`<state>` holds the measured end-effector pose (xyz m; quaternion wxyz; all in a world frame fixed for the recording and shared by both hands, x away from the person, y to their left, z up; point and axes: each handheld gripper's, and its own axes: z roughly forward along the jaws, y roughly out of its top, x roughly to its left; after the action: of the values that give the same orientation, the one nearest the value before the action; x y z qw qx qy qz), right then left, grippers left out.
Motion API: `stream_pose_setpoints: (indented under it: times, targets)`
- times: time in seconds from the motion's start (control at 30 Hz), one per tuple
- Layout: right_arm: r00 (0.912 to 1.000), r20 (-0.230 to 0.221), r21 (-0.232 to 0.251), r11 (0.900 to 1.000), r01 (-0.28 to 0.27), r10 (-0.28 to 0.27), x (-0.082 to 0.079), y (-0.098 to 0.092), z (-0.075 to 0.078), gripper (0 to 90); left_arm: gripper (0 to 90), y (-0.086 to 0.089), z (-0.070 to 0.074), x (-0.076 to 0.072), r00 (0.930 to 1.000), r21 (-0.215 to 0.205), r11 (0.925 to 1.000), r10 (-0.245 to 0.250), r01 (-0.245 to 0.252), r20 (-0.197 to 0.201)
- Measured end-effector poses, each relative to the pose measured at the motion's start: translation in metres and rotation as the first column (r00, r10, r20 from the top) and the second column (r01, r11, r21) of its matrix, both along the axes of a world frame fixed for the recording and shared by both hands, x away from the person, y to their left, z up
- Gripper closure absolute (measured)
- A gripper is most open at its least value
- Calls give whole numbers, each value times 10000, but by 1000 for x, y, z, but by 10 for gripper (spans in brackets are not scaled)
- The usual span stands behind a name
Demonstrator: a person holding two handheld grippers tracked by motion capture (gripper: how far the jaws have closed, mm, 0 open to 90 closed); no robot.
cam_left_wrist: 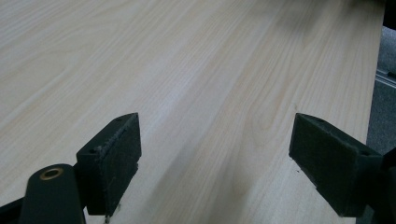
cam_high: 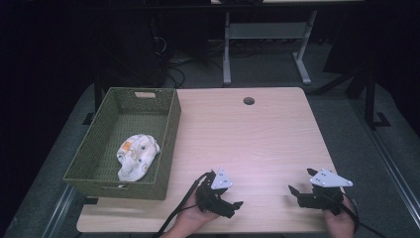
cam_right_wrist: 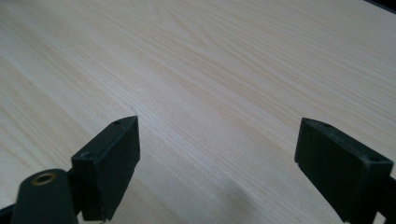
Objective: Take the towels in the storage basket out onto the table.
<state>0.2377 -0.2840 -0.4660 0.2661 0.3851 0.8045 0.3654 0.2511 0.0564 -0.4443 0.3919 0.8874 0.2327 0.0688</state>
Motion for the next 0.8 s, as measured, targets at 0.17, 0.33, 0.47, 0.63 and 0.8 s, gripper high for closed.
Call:
stream_pose_setpoints:
  times: [0.17, 0.33, 0.47, 0.63, 0.8]
  targets:
    - [10000, 9, 67, 9999, 98, -98, 0, -1, -1, 137, 170, -2, 6, 7, 9993, -97, 10000, 22, -25, -374]
    - [9999, 8, 24, 9999, 127, -127, 1, 1, 0, 137, 183, -9, 14, 20, 9988, 312, 9995, 107, -92, -479]
    - [9999, 2, -8, 9999, 145, -145, 0, 2, 0, 137, 185, -12, 26, 33, 9982, 514, 9986, 177, -148, -572]
    - [9998, 76, 23, 9998, 180, -180, -1, 1, 1, 137, 189, -6, 38, 45, 9976, 669, 9974, 305, -263, -619]
    - [9999, 25, 15, 9999, 154, -154, 0, 1, 0, 137, 192, 0, 52, 51, 9982, 482, 9988, 151, -123, -588]
